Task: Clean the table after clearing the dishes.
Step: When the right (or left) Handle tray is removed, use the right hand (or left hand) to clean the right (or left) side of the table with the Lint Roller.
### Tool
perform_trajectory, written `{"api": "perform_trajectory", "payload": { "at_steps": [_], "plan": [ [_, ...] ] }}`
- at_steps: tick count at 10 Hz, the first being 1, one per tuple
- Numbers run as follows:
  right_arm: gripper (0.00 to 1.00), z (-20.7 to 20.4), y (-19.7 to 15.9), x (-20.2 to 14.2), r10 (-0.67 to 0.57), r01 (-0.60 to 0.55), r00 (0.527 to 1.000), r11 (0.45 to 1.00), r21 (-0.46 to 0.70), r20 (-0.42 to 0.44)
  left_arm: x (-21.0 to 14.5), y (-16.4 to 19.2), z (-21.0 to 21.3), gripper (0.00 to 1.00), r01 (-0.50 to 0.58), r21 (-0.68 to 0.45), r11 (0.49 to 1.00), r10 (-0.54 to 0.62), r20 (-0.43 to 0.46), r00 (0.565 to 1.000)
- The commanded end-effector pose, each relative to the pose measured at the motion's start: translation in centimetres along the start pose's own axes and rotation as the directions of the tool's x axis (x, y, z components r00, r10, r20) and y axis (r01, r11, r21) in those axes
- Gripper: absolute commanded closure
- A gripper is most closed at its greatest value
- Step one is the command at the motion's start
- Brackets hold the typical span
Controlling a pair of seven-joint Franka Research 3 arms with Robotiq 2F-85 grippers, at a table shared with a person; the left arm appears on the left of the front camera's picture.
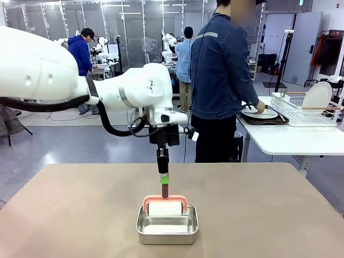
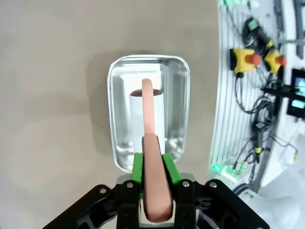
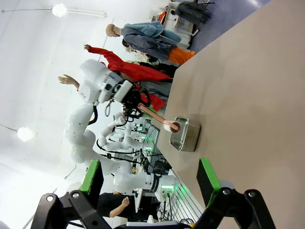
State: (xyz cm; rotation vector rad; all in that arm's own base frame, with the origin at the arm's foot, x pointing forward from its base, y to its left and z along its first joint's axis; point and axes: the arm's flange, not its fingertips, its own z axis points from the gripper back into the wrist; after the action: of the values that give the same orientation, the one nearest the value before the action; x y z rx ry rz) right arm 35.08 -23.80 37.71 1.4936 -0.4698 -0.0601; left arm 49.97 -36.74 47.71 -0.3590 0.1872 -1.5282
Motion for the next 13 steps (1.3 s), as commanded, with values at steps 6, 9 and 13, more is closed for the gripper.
{"api": "perform_trajectory", "payload": {
  "at_steps": [6,9,13],
  "plan": [
    [0.0,0.0,0.4,-0.2,0.007,-0.007,1.0,1.0,0.006,0.001,-19.8,-4.1,3.0,0.86,-0.776,-0.165,0.609,0.73,0.5,0.466],
    [0.0,0.0,0.4,-0.2,0.007,-0.007,1.0,1.0,0.006,0.001,-22.7,-2.4,4.0,0.86,-0.769,-0.149,0.621,0.74,0.435,0.513],
    [0.0,0.0,0.4,-0.2,0.007,-0.007,1.0,1.0,0.006,0.001,-22.5,-2.8,2.7,0.78,-0.783,-0.155,0.602,0.748,0.453,0.485]
  ]
}}
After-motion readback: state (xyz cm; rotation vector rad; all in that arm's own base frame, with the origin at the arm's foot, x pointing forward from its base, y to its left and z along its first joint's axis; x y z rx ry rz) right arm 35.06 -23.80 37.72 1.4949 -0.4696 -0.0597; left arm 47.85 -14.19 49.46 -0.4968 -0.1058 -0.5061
